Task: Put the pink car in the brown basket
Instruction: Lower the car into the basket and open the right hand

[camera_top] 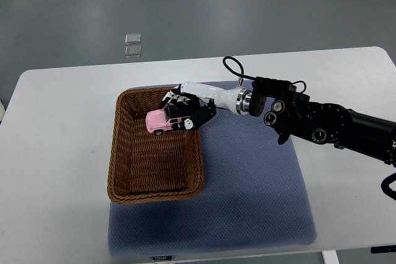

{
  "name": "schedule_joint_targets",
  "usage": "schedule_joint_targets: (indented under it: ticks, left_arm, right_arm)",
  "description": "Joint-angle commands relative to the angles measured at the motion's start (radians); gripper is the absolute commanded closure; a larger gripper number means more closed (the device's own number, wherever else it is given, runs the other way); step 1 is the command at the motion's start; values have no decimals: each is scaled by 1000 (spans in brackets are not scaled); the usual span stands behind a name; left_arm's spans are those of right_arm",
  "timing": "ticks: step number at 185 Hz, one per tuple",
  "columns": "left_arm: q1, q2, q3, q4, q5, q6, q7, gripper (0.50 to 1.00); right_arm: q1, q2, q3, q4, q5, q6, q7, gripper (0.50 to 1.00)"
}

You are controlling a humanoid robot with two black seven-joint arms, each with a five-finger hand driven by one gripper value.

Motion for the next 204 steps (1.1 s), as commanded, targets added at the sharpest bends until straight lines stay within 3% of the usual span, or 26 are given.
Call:
schedule_joint_targets:
  ticks: [1,37,74,94,109,125,159,204]
  left_arm:
    - [0,0,0,1,0,0,0,500]
    - [0,0,0,1,0,0,0,500]
    - [0,0,0,1,0,0,0,500]
    - [0,0,0,3,0,0,0,500]
    - [0,0,0,3,0,0,0,500]
    - [0,0,0,6,0,0,0,500]
    - [0,0,0,9,0,0,0,500]
    - [0,0,0,10,0,0,0,500]
  right_arm:
    - [2,32,-3,-22,1,2,-1,1000]
    - [-6,77,-27,-57,0,-3,-1,1000]
    - [-15,98,-69,-74,0,-60,-1,1000]
    - [-15,106,-69,-78,0,-61,-1,891]
    - [-15,107,-61,-84,1,-63,1,714]
    - [-15,110,-53,-91,1,-61,1,605]
    - [-10,95,-21,-91,9,-64,1,597]
    - [-76,35,365,-83,244,-52,1,595]
